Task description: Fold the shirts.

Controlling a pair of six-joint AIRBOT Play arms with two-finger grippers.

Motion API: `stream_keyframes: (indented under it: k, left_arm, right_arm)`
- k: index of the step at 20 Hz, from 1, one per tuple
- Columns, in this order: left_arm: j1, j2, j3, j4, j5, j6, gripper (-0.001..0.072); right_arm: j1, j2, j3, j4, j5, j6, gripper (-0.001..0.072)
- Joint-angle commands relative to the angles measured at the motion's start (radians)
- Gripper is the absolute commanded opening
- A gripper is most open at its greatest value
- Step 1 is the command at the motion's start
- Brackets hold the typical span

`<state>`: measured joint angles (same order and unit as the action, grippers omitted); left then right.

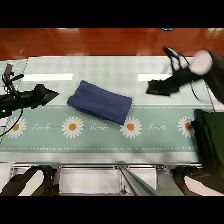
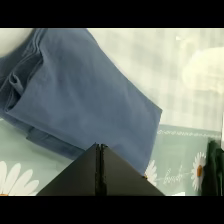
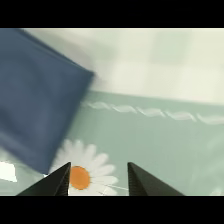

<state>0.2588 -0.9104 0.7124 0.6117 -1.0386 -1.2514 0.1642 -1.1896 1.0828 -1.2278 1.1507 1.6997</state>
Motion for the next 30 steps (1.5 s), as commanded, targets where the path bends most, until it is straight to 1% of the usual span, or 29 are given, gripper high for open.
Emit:
stream_keyframes:
  k: [1, 3, 5, 7, 9, 11, 12, 16, 20, 22, 23, 25, 28, 30]
  left_arm:
    - [-0.002, 0.011, 0.000, 0.052, -0.043, 0.009, 0.0020]
    - [-0.002, 0.013, 0.000, 0.182, -0.048, -0.002, 0.0020]
    - [-0.002, 0.013, 0.000, 0.281, -0.051, -0.024, 0.0020]
    - [-0.002, 0.013, 0.000, 0.303, -0.049, -0.025, 0.0020]
    - [-0.002, 0.013, 0.000, 0.302, -0.038, -0.025, 0.0020]
    - [-0.002, 0.012, 0.000, 0.303, -0.035, -0.032, 0.0020]
    - [-0.002, 0.012, 0.000, 0.303, -0.035, -0.046, 0.0020]
    - [-0.002, 0.012, 0.000, 0.303, -0.035, -0.048, 0.0020]
    - [-0.002, 0.012, 0.000, 0.302, -0.035, -0.048, 0.0020]
    - [-0.002, 0.012, 0.000, 0.302, -0.027, -0.052, 0.0020]
    - [-0.002, 0.012, 0.000, 0.302, -0.024, -0.055, 0.0020]
    - [-0.002, 0.012, 0.000, 0.302, -0.019, -0.063, 0.0021]
    - [-0.002, 0.012, 0.000, 0.302, -0.016, -0.063, 0.0021]
    - [-0.002, 0.012, 0.000, 0.301, -0.017, -0.063, 0.0020]
  right_arm:
    - [-0.101, 0.195, -0.418, 0.160, -0.261, 0.006, 0.0418]
    - [-0.105, 0.163, -0.503, 0.284, -0.279, -0.067, 0.0419]
    - [-0.086, 0.109, -0.519, 0.403, -0.338, -0.132, 0.0419]
    - [-0.061, 0.027, -0.512, 0.596, -0.376, -0.249, 0.0418]
    - [-0.035, -0.085, -0.472, 0.717, -0.347, -0.343, 0.0418]
    - [-0.005, -0.177, -0.416, 0.808, -0.347, -0.405, 0.0418]
    - [0.009, -0.214, -0.386, 0.830, -0.348, -0.416, 0.0417]
    - [0.051, -0.344, -0.270, 0.837, -0.333, -0.406, 0.0417]
    - [0.093, -0.430, -0.171, 0.837, -0.299, -0.396, 0.0415]
    - [0.120, -0.461, -0.115, 0.837, -0.288, -0.382, 0.0392]
    - [0.133, -0.474, -0.088, 0.837, -0.278, -0.375, 0.0304]
    - [0.166, -0.484, -0.032, 0.834, -0.260, -0.397, 0.0029]
    - [0.182, -0.483, 0.103, 0.803, -0.186, -0.400, 0.0029]
    - [0.164, -0.483, 0.243, 0.719, -0.126, -0.333, 0.0028]
